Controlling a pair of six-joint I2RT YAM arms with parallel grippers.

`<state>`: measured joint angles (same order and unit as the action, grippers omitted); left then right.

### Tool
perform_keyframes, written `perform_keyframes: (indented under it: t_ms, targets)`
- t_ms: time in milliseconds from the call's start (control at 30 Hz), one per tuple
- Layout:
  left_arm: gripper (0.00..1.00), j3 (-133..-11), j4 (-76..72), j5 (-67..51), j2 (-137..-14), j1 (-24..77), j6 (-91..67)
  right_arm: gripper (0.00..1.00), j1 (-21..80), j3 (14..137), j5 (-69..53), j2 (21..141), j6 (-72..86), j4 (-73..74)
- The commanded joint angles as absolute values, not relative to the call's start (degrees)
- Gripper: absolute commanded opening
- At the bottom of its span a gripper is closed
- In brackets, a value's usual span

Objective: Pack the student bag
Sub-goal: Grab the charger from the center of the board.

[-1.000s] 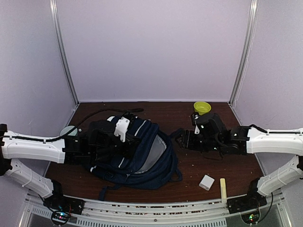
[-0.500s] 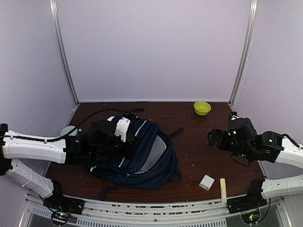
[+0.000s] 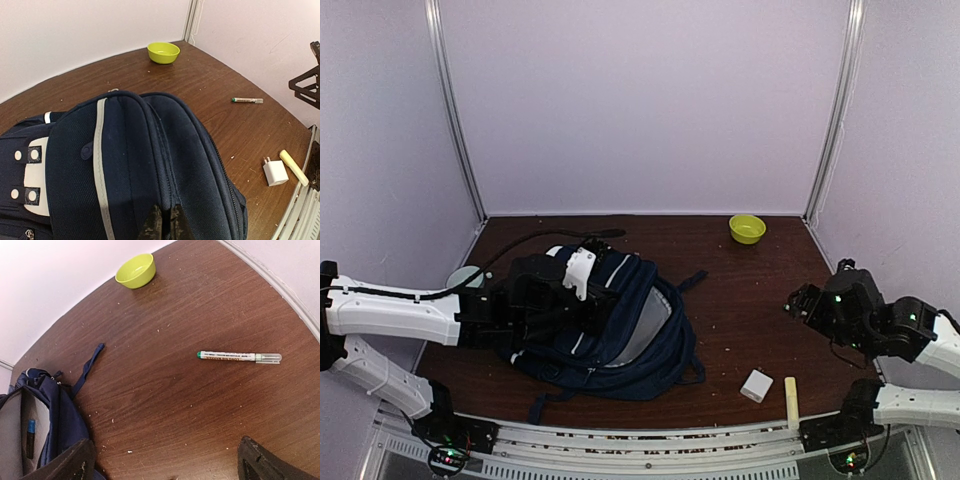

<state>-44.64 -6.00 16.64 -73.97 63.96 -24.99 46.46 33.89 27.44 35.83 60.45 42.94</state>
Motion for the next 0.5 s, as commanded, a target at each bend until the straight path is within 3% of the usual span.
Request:
perform_keyframes:
  t_ms: [0,467]
  targets:
    - [0.0,-45.8,-12.6,15.1,-74.3,64.2,-24.4,1.0,46.1,37.7,24.5,38.9,59.9,46.8]
    - [0.0,-45.6,-12.3,15.2,-74.0,64.2,-24.3,1.0,46.2,44.9,8.3,56.8,70.6,56.6]
